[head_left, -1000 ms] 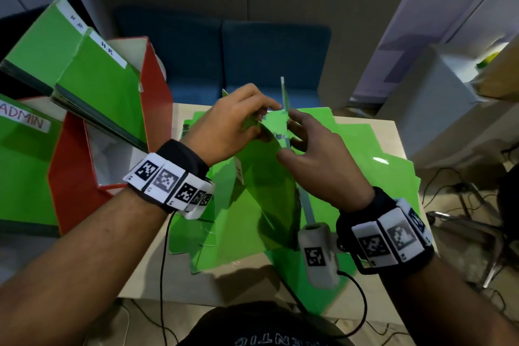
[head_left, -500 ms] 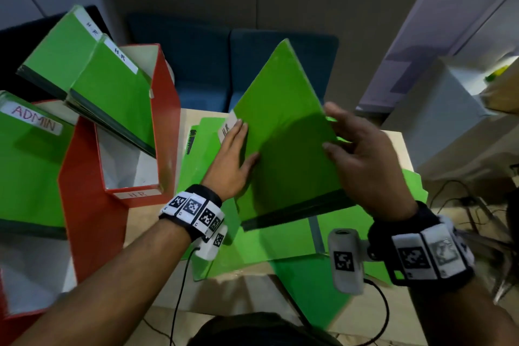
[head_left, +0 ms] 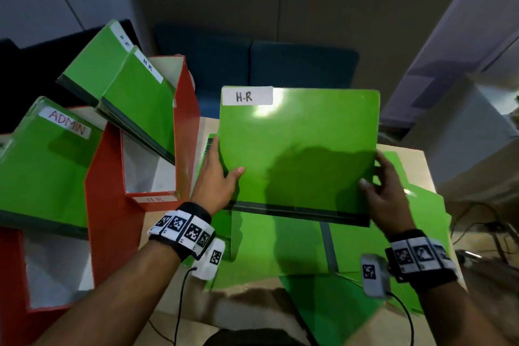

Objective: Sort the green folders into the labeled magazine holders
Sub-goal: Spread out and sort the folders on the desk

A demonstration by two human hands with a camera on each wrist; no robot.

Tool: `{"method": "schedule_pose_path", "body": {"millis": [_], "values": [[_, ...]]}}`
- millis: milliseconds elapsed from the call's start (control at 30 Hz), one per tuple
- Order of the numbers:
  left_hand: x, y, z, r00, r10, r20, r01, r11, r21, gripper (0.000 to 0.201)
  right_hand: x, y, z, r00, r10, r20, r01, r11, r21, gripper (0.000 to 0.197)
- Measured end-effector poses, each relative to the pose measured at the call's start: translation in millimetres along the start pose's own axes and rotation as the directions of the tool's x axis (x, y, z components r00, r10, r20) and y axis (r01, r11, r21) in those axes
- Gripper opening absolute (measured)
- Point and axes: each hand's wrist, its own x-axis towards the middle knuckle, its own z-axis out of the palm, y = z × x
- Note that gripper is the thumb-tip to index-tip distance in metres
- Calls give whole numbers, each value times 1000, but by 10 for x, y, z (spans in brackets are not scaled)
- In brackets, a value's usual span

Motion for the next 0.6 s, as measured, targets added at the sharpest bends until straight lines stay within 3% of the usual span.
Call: {"method": "schedule_pose_path", "body": {"millis": [67, 167, 267, 433, 533, 600], "values": [[-24, 61, -94, 997, 70, -29, -69, 996, 48, 91, 10, 154, 159, 995, 100, -1, -100, 994, -35, 64], [-91, 151, -295, 987, 163, -13, -162, 984, 68, 91, 60, 246, 444, 973, 206, -104, -208, 978, -14, 62], [-142, 209, -619, 975, 220, -16, -218, 973, 76, 84, 213, 206, 742, 961, 243, -130, -234, 969, 82, 60], [-155, 291, -1301, 951, 202, -232, -184, 978, 100, 67, 455, -207, 1459, 991, 131, 33, -133, 990, 54, 57], [-135, 405, -1784, 885, 300, -356, -258, 953, 160, 59, 575, -507, 2034, 982, -57, 178, 67, 996, -52, 56], [-111, 461, -2127, 830, 389, -401, -299, 915, 270, 56, 616, -751, 2434, 942, -132, 310, 166, 983, -84, 56]]}}
